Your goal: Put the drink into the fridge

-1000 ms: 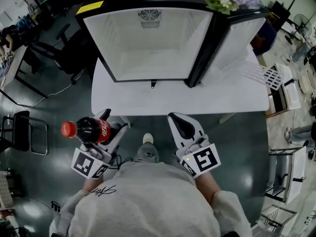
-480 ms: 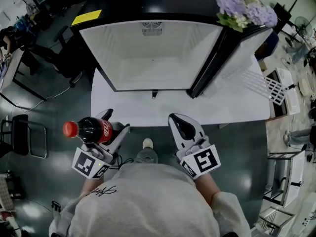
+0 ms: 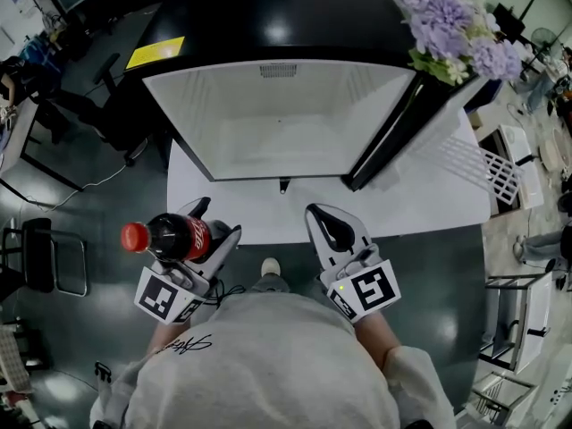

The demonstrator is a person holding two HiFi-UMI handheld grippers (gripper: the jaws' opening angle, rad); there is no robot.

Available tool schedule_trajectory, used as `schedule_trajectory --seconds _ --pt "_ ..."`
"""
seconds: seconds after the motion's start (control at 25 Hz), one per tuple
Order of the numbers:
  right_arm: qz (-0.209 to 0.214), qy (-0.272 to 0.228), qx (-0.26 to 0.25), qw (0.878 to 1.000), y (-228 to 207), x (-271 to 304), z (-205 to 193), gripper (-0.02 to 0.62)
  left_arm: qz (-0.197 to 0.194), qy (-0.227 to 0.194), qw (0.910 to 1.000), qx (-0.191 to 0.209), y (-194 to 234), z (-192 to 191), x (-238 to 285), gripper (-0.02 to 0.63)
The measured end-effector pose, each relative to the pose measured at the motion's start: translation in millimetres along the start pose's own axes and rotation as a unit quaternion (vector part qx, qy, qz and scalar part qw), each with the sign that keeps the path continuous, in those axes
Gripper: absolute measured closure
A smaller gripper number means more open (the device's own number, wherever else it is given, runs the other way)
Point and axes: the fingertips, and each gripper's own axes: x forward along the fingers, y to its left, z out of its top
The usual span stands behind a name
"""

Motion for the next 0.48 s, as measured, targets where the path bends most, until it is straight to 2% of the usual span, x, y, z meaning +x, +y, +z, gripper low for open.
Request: schedule_trajectory --seconds 0.2,0.48 --pt "-0.009 0.001 0.006 1.0 -5 17 2 0.581 -0.023 0.002 0.9996 0.018 10 -1 13 0.337" --pt "-0.022 0.001 0.006 1.0 -11 39 -3 0.581 -0.053 0.003 0.9985 0.012 26 -7 31 0.337"
